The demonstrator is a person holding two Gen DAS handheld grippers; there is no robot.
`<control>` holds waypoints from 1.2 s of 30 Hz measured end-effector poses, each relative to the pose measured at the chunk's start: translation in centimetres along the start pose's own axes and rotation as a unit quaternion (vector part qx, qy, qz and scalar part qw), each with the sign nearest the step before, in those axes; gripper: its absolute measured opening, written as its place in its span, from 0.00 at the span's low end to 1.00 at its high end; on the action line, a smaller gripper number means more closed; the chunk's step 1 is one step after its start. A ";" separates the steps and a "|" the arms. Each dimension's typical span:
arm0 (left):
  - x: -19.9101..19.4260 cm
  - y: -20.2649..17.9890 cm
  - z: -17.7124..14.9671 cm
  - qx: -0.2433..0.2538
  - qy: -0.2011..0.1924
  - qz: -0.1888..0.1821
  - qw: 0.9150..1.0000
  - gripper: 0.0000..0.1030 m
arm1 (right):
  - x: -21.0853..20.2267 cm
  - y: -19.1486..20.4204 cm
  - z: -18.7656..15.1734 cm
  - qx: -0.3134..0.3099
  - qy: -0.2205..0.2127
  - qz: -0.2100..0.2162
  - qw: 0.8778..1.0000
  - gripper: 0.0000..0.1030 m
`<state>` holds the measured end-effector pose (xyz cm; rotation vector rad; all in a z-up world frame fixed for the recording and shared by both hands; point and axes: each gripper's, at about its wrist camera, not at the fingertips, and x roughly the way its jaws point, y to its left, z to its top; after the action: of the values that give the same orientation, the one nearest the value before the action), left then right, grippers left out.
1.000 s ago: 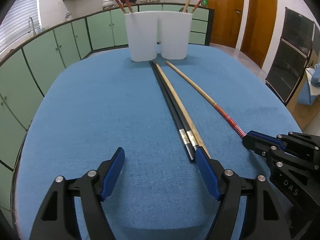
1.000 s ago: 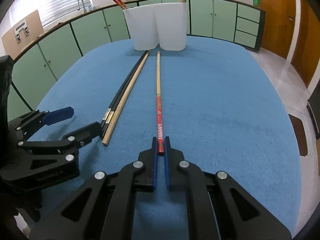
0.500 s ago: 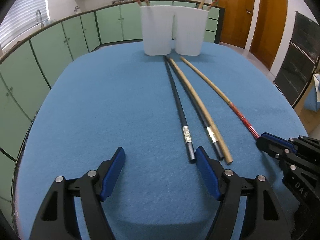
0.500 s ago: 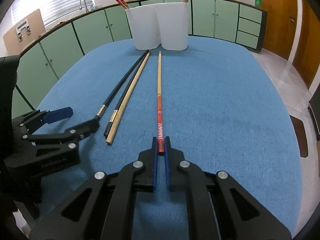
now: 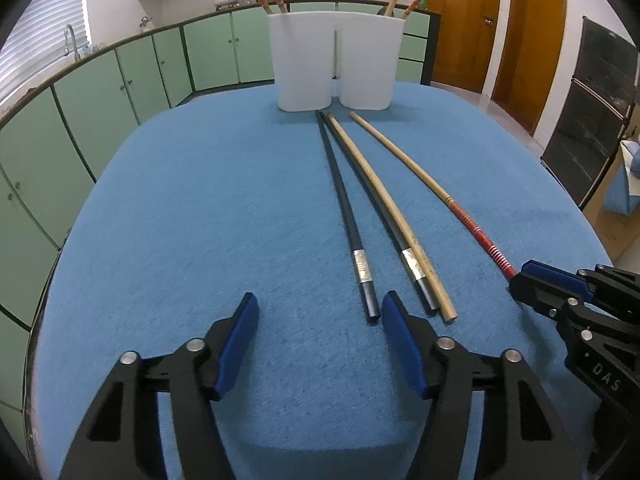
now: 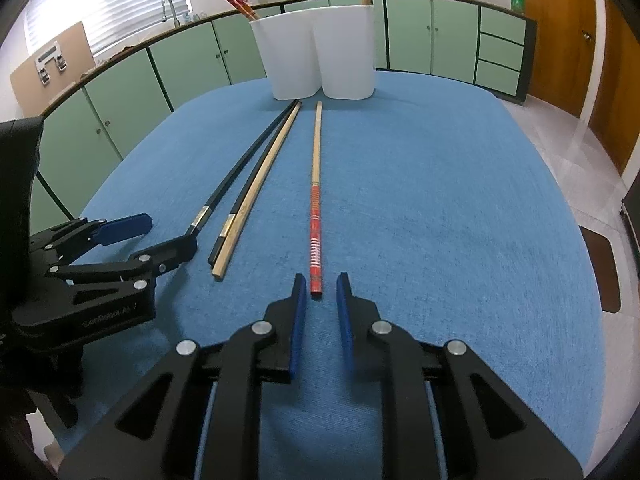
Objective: Organize utensils
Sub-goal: 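Grasp a black chopstick with the left gripper while the right gripper holds the red one, then lift both chopsticks, insert them into the white holder and open both grippers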
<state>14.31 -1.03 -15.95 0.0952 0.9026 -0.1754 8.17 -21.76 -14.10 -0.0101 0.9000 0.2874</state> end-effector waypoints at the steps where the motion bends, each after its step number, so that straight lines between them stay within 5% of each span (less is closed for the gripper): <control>1: 0.0 -0.2 0.1 0.001 0.000 0.000 1.000 0.57 | 0.0 0.0 0.0 -0.001 0.000 -0.001 1.000 0.15; 8: 0.1 -0.9 0.2 0.006 -0.003 -0.004 1.000 0.46 | 0.3 0.8 0.0 -0.022 0.002 -0.019 1.000 0.15; 12: 0.2 -1.4 0.3 0.011 -0.006 -0.008 1.000 0.31 | 0.5 1.3 0.1 -0.034 0.004 -0.018 0.999 0.05; 17: 0.2 -2.0 0.4 0.014 -0.008 -0.017 1.000 0.09 | 0.5 1.1 0.2 -0.028 0.001 -0.013 1.000 0.05; 27: -3.0 -0.8 0.8 -0.003 -0.036 -0.025 0.999 0.08 | -2.9 0.7 2.1 -0.027 -0.049 -0.005 0.998 0.05; 36: -10.2 0.4 4.3 0.000 -0.132 -0.024 0.991 0.06 | -8.1 0.5 6.1 -0.031 -0.117 0.007 0.993 0.05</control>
<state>11.47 -0.17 -5.27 0.0488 0.6420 -0.2273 7.99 -22.48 -3.95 -0.0270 0.6575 0.3215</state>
